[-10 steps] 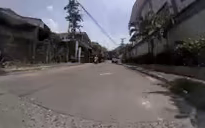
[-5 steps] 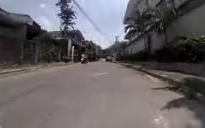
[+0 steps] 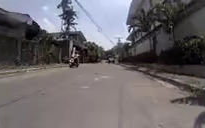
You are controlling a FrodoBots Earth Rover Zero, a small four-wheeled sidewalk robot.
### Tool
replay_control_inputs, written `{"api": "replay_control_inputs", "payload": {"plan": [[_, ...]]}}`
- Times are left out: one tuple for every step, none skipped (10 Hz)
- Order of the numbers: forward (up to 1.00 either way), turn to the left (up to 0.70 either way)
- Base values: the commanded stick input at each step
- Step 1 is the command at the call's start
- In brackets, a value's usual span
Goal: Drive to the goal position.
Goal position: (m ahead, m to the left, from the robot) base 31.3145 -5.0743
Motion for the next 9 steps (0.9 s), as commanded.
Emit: {"api": "replay_control_inputs", "payload": {"plan": [[1.0,0.0],[1.0,0.0],[1.0,0.0],[1.0,0.0],[1.0,0.0],[1.0,0.0],[1.0,0.0],[1.0,-0.29],[1.0,-0.38]]}}
